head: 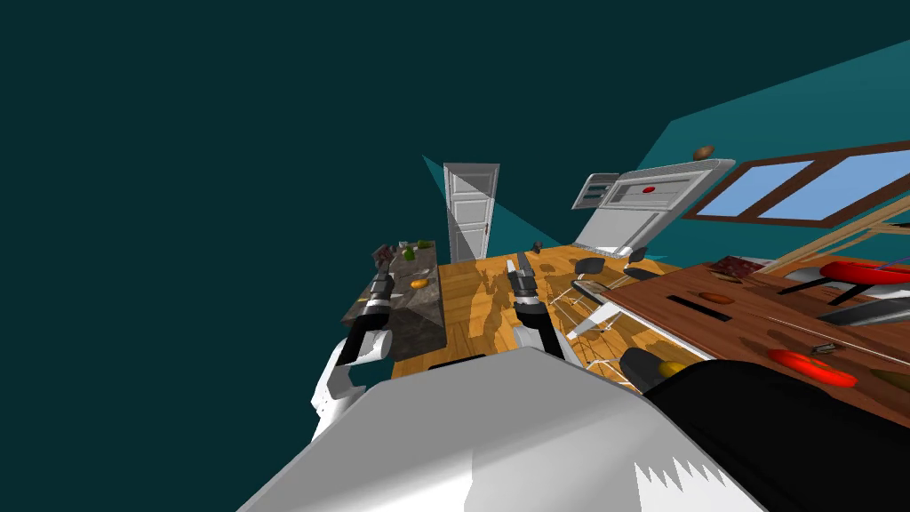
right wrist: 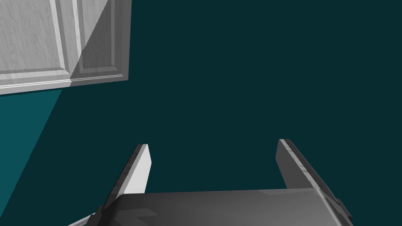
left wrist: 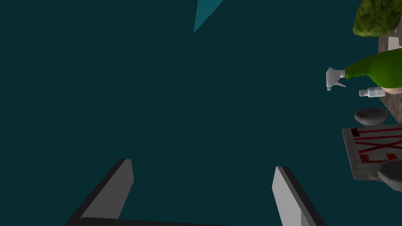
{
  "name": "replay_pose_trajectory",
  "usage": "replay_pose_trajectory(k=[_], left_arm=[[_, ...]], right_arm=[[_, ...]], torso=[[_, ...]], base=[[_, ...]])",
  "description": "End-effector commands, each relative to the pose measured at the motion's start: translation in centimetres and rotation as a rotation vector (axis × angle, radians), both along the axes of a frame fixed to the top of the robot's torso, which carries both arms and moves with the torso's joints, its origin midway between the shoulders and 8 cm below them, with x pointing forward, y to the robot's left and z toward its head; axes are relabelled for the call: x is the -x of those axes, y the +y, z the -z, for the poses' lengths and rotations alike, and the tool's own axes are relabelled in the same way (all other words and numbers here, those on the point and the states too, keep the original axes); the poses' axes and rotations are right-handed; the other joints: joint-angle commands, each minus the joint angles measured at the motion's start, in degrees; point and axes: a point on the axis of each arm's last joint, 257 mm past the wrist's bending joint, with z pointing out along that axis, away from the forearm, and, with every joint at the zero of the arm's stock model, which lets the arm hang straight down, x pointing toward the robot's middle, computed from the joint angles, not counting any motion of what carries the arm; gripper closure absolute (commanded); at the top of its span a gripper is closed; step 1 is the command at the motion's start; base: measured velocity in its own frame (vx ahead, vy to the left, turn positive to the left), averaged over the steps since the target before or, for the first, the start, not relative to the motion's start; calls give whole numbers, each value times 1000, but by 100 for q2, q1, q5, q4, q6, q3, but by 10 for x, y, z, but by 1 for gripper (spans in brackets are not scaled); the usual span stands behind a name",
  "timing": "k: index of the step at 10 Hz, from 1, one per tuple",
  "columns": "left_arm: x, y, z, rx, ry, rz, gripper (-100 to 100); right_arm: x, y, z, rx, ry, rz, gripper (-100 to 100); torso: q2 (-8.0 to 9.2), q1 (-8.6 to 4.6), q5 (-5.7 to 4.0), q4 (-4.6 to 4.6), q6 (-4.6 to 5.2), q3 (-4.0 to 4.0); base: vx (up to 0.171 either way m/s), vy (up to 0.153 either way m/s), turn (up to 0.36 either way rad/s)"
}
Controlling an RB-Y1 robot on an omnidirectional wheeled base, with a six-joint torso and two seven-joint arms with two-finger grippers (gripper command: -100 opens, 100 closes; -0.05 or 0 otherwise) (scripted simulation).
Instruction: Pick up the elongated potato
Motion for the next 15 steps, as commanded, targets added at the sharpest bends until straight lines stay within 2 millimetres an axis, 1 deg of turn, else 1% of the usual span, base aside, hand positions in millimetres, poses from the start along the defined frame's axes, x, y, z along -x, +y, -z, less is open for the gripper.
replay_pose_trajectory(k=[1,2,3,4,5,6,7,8,9,10,11,12,13,14,15], left_arm=[[-8,0,6,7,38,2,-100],[-16,-4,4,21,48,16,-100],[-18,-3,10,22,75,13,-100],[-26,-8,8,37,83,28,-100],[-28,-8,15,37,112,25,-100],[-36,-13,12,53,122,41,-100],[-38,-12,19,53,149,37,-100],[-38,-12,20,54,155,37,-100],[-47,-18,21,71,177,52,-100],[-48,-18,26,71,198,49,-100],[-55,-24,24,89,210,67,-100],[-56,-23,32,89,240,63,-100],[-63,-30,31,108,253,80,-100],[-64,-29,39,108,284,77,-100],[-71,-36,38,127,301,93,-100]], right_arm=[[0,0,0,0,0,0,0],[0,0,0,0,0,0,0],[0,0,0,0,0,0,0],[0,0,0,0,0,0,0],[0,0,0,0,0,0,0],[0,0,0,0,0,0,0],[0,0,0,0,0,0,0],[0,0,0,0,0,0,0],[0,0,0,0,0,0,0],[0,0,0,0,0,0,0],[0,0,0,0,0,0,0],[0,0,0,0,0,0,0],[0,0,0,0,0,0,0],[0,0,0,0,0,0,0],[0,0,0,0,0,0,0]], torso=[[0,0,0,0,0,0],[-1,4,0,0,-2,0],[0,3,1,0,0,0],[0,7,1,0,-3,0],[-1,5,1,0,-1,0],[-1,7,1,-1,-3,-1],[-2,6,1,-1,-1,-1],[-2,9,2,-1,-4,-1],[-3,13,3,-1,-4,-2],[-3,11,2,-1,-2,-2],[-3,12,3,-1,-4,-2],[-3,11,2,-1,-2,-1],[-2,12,3,-1,-4,-1],[-2,12,2,-1,-3,-1],[-3,13,3,-1,-4,-2]], base=[[-14,-29,-48],[-18,-29,-102],[-16,-19,-52],[-16,-27,-74],[-12,-22,-48],[-10,-25,-86],[-8,-17,-47],[0,0,0],[-7,-12,-70],[-8,-10,-46],[-10,-12,-57],[-9,-10,-38],[-10,-10,-46],[-6,-6,-31],[-5,-3,-46]])
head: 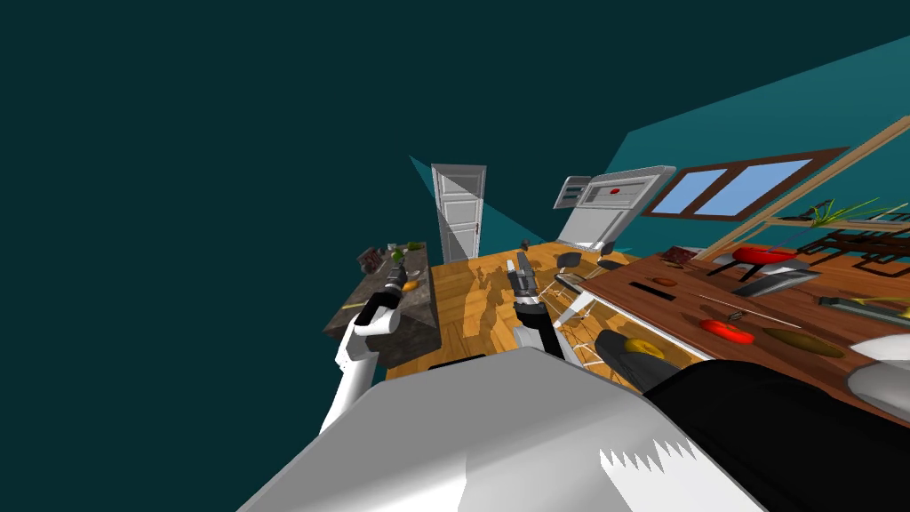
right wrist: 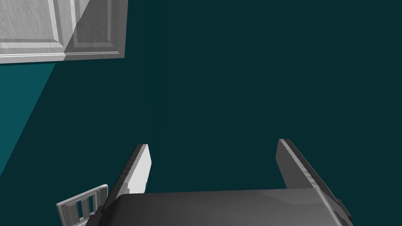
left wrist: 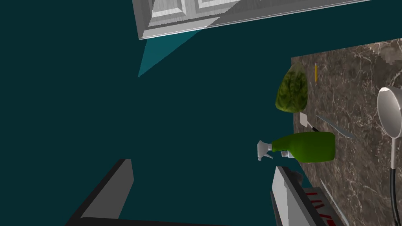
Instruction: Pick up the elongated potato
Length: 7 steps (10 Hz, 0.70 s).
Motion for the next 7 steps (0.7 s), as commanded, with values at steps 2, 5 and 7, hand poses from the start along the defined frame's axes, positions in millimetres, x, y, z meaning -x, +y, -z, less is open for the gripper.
replay_pose_trajectory(k=[2,5,7], left_arm=[[-4,-3,12,8,54,5,-100],[-16,-16,22,48,126,31,-100],[-21,-22,32,65,180,40,-100]], right_arm=[[0,0,0,0,0,0,0],[0,0,0,0,0,0,0],[0,0,0,0,0,0,0]], torso=[[0,2,1,0,-1,0],[-1,4,1,-1,-2,-1],[-2,6,2,-1,-2,-1]], base=[[-2,0,-12],[0,5,-25],[6,13,-12]])
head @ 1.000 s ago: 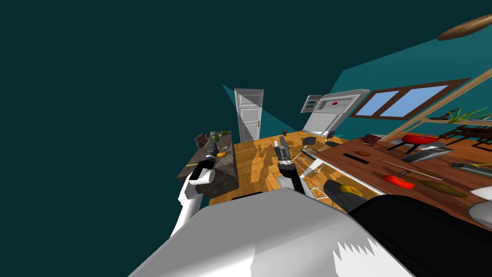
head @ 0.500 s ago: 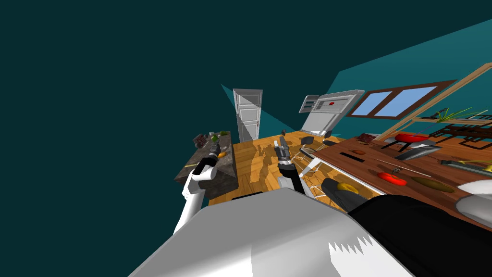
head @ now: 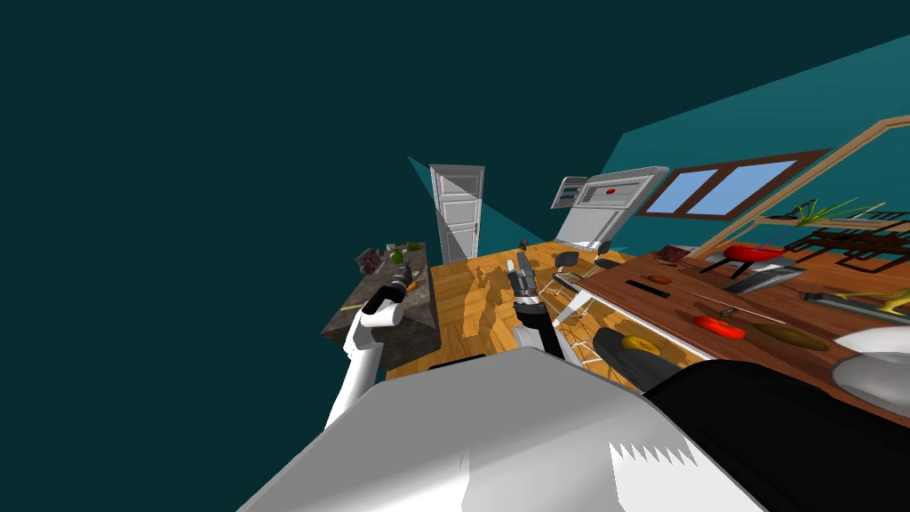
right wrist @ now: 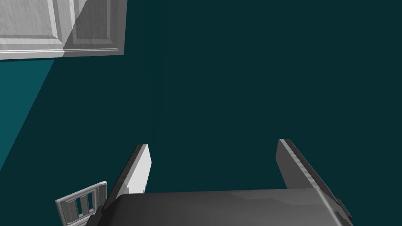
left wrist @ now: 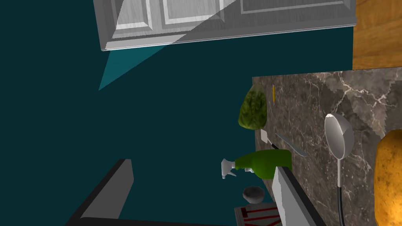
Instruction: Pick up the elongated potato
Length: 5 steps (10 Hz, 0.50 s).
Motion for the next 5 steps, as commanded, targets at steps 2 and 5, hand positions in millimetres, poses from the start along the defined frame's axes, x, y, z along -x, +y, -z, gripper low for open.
replay_pose_trajectory(k=[2,5], left_arm=[[-7,-9,11,28,69,13,-100],[-9,-14,30,40,155,17,-100]], right_arm=[[0,0,0,0,0,0,0],[0,0,0,0,0,0,0]], torso=[[0,0,0,0,-1,0],[-3,4,1,-1,-1,-2]], base=[[11,17,-5],[13,23,1]])
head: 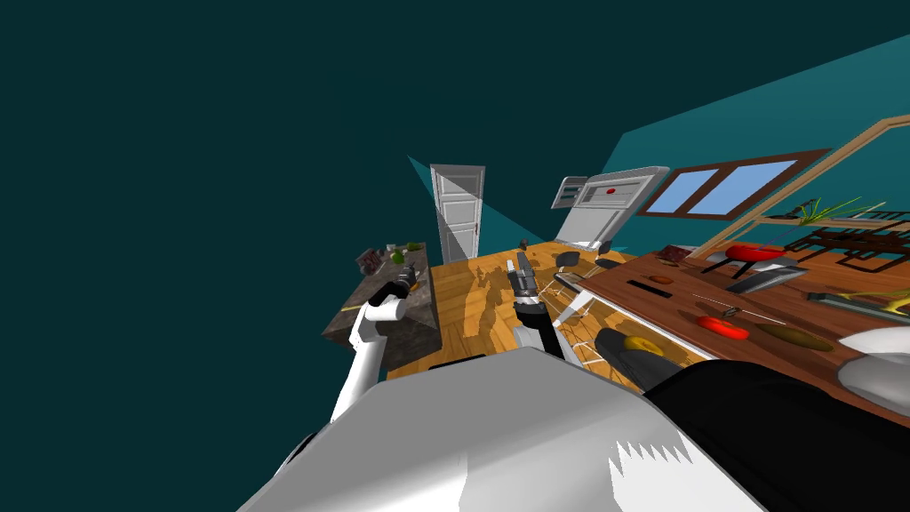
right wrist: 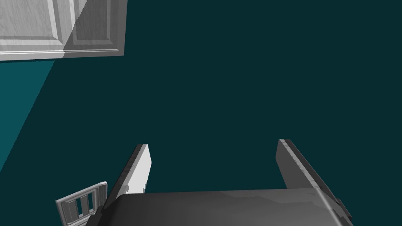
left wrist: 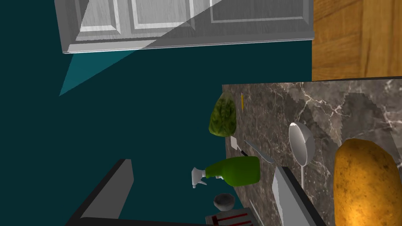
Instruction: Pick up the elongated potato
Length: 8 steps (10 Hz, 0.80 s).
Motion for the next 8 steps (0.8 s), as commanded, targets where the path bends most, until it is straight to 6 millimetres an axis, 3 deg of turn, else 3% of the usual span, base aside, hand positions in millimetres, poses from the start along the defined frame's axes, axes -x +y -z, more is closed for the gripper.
replay_pose_trajectory(k=[1,8], left_arm=[[-4,-5,9,20,50,5,-100],[-2,-17,50,61,237,1,-100]], right_arm=[[0,0,0,0,0,0,0],[0,0,0,0,0,0,0]], torso=[[0,0,0,0,0,0],[-7,6,1,-1,0,-4]], base=[[22,34,17],[23,34,17]])
